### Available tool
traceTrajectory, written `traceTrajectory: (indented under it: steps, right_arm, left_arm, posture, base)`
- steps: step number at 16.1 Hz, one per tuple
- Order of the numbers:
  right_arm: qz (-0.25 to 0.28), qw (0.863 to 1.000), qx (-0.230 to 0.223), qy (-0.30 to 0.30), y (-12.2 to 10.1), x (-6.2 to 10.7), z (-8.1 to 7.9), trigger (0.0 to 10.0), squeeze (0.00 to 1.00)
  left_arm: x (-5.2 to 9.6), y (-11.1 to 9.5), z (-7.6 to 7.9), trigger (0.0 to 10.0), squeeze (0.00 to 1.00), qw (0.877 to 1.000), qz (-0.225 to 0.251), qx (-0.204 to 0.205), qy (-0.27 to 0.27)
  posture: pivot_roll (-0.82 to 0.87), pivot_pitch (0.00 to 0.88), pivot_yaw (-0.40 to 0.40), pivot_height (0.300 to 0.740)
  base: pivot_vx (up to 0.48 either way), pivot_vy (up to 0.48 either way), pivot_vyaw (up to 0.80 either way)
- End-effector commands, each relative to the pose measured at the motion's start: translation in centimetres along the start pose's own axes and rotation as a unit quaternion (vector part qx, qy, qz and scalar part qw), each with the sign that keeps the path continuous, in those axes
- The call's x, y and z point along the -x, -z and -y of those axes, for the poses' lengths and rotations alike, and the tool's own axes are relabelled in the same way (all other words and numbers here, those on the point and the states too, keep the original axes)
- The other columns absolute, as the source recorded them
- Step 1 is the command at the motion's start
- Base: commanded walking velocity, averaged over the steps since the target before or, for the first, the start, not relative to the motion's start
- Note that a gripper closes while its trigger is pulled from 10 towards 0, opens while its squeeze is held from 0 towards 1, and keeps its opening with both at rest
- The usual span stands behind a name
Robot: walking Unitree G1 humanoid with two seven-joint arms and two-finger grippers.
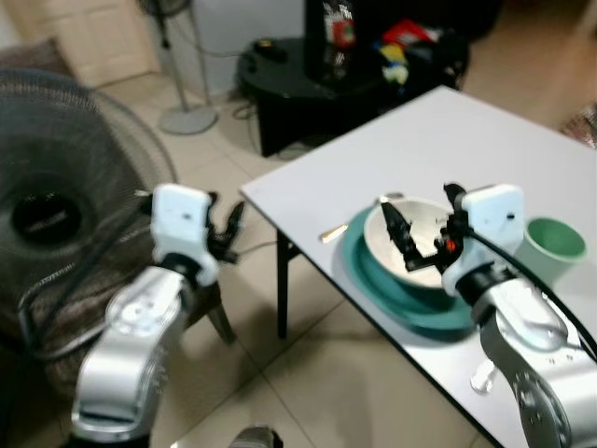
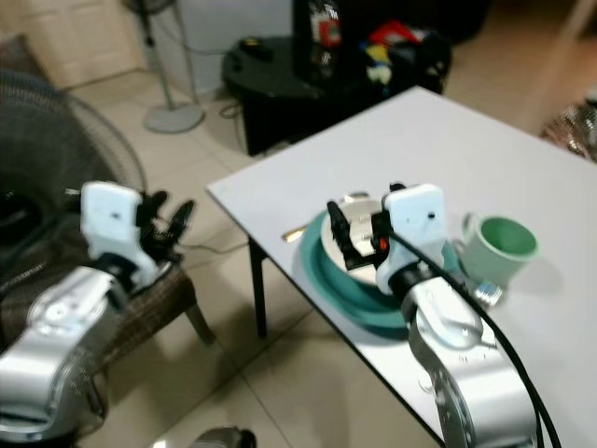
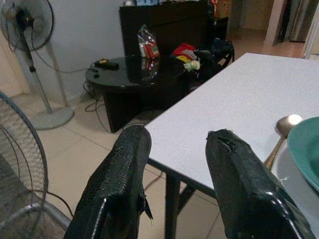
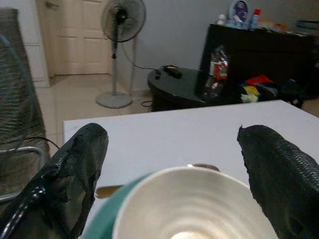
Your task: Setting the table
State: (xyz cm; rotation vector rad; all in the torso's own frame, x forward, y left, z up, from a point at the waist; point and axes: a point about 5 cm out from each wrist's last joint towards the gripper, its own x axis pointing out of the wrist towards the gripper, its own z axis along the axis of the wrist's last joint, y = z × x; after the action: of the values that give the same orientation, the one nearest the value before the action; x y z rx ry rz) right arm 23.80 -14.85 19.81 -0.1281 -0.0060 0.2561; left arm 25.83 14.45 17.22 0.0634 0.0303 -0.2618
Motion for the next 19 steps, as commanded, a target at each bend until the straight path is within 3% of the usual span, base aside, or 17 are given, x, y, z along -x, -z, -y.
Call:
traceTrajectory:
  steps: [1, 7, 14, 16, 19]
  right_arm:
    - [0.008, 1.000, 0.006, -0.005, -0.3, -0.2, 0.0, 10.0, 1.00]
    - [0.009, 1.000, 0.003, -0.005, -0.2, 0.2, -0.2, 10.0, 1.00]
    - [0.007, 1.000, -0.006, -0.018, -0.1, -0.1, -0.4, 10.0, 1.00]
    - [0.021, 1.000, 0.000, -0.013, -0.4, -0.3, -0.5, 10.0, 1.00]
    - [0.029, 0.999, -0.020, -0.020, -0.3, -0.2, -0.6, 10.0, 1.00]
  left_arm:
    - [0.0, -0.4, -0.4, 10.0, 0.00, 1.000, 0.003, -0.006, -0.015]
    - [-0.2, -0.7, -0.4, 10.0, 0.00, 1.000, -0.007, 0.028, 0.007]
    - [-0.6, -1.1, -0.5, 10.0, 0.00, 1.000, -0.005, 0.018, 0.015]
    - [-0.9, -1.1, -2.1, 10.0, 0.00, 0.998, 0.007, -0.003, -0.067]
    - [-0.5, -0.4, -1.9, 10.0, 0.00, 0.998, -0.003, -0.005, -0.058]
  posture:
    - [0.06, 0.000, 0.023, 0.740]
    - [0.04, 0.000, 0.042, 0.740]
    - [0.05, 0.000, 0.041, 0.740]
    - [0.05, 0.000, 0.041, 0.740]
    - [0.06, 0.000, 0.039, 0.740]
  base:
    - [0.000, 0.000, 0.80]
    - [0.000, 0.000, 0.80]
    - [0.000, 0.000, 0.80]
    - [0.000, 0.000, 0.80]
    - [0.000, 0.000, 0.80]
